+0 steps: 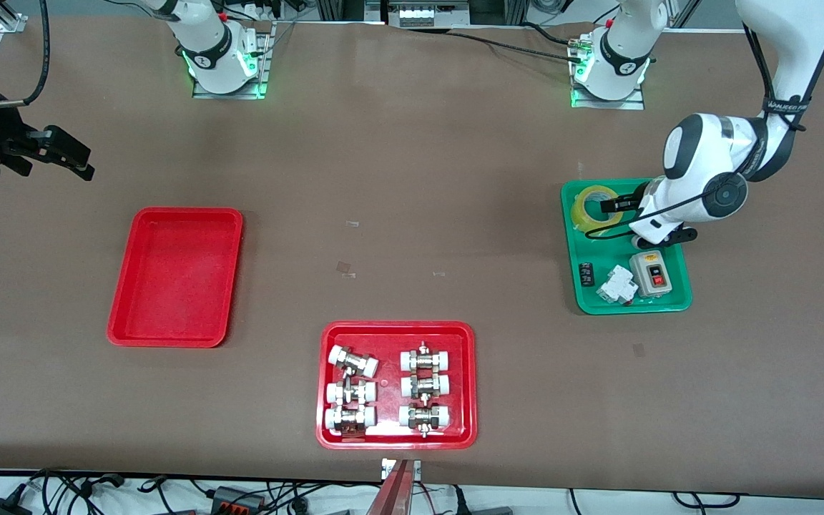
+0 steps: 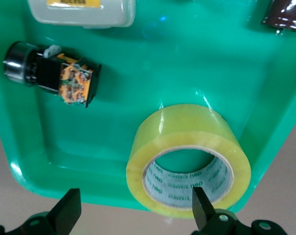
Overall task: Left arm passes tape to right arm into tray
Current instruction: 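Close the left gripper on the tape roll's rim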
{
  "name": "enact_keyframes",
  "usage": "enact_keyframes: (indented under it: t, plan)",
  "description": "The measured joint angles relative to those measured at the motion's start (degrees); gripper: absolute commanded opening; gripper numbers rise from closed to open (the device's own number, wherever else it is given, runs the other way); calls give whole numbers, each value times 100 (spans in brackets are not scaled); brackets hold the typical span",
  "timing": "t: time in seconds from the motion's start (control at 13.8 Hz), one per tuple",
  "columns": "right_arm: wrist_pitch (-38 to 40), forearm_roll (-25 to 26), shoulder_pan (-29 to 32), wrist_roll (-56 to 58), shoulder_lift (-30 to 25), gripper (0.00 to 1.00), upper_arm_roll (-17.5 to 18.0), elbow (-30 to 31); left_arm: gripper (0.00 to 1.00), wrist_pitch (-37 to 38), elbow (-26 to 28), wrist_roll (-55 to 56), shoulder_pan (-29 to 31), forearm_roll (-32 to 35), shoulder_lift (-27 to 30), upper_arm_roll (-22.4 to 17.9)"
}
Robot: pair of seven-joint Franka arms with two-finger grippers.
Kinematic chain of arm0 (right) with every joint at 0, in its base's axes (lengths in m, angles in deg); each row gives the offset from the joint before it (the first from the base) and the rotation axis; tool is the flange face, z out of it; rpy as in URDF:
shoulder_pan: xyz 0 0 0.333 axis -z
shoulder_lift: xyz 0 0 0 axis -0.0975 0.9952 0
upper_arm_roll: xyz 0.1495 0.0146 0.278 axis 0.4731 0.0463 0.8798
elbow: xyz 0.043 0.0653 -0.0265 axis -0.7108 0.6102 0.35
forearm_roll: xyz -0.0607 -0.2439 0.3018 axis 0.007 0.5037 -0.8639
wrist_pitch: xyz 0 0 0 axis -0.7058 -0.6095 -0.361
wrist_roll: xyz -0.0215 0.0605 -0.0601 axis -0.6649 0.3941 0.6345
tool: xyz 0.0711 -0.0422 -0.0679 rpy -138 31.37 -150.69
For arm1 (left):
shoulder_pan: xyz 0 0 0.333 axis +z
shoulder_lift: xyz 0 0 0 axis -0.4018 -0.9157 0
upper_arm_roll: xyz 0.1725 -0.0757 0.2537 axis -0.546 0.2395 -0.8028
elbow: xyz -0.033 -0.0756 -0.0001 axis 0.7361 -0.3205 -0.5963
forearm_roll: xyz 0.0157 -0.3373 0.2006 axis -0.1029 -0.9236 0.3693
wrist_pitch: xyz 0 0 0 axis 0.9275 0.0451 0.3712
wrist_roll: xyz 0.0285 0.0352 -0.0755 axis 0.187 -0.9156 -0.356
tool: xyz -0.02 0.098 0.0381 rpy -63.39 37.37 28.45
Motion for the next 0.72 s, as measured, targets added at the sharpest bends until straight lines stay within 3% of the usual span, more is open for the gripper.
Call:
enact_keyframes:
  t: [0.14, 0.22, 0.29, 0.43, 0.51, 0.72]
  plan:
    - [0, 0, 0, 0, 0, 100, 0, 0, 100, -295, 116, 98, 0, 0, -101, 0]
    - [0, 0, 0, 0, 0, 100, 0, 0, 92, -498, 219, 134, 0, 0, -148, 0]
    - [0, 0, 0, 0, 0, 100, 0, 0, 77, -645, 304, 172, 1, 0, -191, -1]
    - [0, 0, 0, 0, 0, 100, 0, 0, 18, -737, 349, 192, 8, 0, -229, -3]
    - [0, 0, -1, 0, 0, 100, 0, 0, 2, -739, 349, 225, 11, 0, -228, -4]
    - [0, 0, -1, 0, 0, 100, 0, 0, 1, -714, 347, 649, 12, 0, -223, 0]
